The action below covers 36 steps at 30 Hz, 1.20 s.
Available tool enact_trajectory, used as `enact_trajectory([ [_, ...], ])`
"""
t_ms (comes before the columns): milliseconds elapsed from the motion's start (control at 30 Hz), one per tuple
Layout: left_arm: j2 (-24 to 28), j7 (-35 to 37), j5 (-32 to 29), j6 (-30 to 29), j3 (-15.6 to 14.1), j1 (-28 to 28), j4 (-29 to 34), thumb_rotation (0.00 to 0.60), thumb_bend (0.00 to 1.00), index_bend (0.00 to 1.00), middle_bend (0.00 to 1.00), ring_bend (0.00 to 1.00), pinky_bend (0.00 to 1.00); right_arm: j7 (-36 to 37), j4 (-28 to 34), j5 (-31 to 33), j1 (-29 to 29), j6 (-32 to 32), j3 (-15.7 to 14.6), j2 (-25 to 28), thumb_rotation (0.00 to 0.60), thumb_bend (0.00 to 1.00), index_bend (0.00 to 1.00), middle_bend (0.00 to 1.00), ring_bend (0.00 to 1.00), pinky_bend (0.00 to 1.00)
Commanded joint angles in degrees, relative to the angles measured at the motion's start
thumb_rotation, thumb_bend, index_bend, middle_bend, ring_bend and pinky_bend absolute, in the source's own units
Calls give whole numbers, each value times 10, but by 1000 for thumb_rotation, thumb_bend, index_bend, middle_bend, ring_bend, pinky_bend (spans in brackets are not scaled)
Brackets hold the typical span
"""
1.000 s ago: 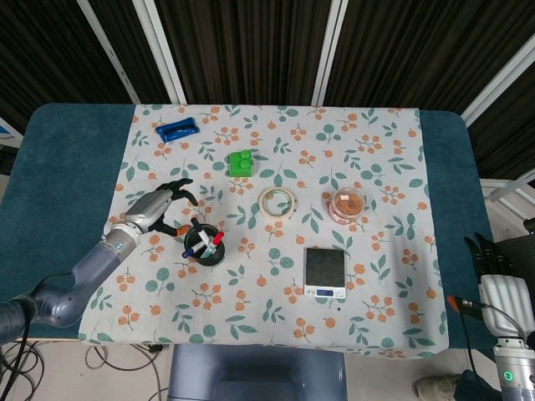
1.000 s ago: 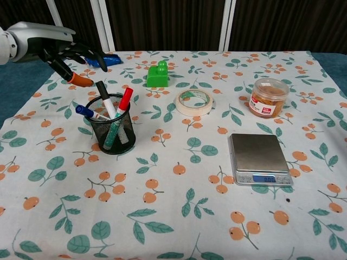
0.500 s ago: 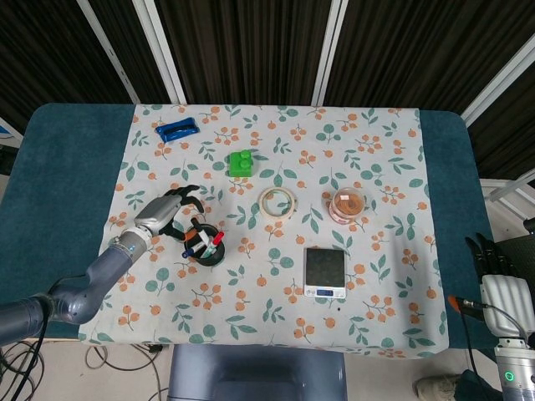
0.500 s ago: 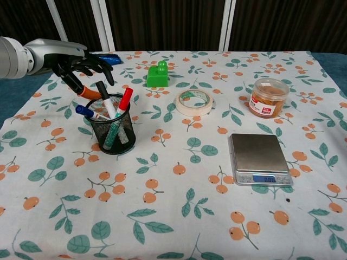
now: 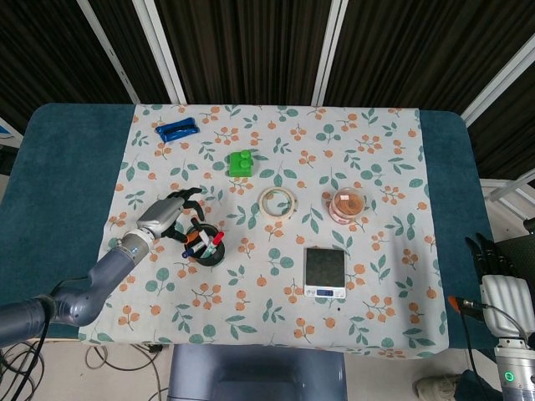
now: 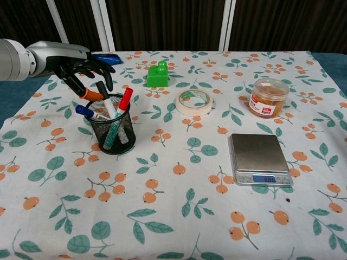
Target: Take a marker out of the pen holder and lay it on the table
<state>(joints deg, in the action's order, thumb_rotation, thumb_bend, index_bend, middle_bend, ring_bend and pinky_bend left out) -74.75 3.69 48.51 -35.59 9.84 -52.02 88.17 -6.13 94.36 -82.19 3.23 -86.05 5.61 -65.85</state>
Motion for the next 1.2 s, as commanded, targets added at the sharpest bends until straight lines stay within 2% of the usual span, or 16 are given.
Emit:
enact_trajectory([
  [33, 0, -3, -2, 0, -1, -2, 2, 600, 338, 448, 44, 0, 0, 0, 0, 0, 0, 0, 0, 0, 600, 154, 71, 0, 64, 173],
  [1200, 1, -37, -26, -10, -11, -11, 11, 600, 355, 508, 51, 0, 0, 0, 1, 1, 0, 1, 0, 0, 600, 156, 71, 0, 64, 173],
])
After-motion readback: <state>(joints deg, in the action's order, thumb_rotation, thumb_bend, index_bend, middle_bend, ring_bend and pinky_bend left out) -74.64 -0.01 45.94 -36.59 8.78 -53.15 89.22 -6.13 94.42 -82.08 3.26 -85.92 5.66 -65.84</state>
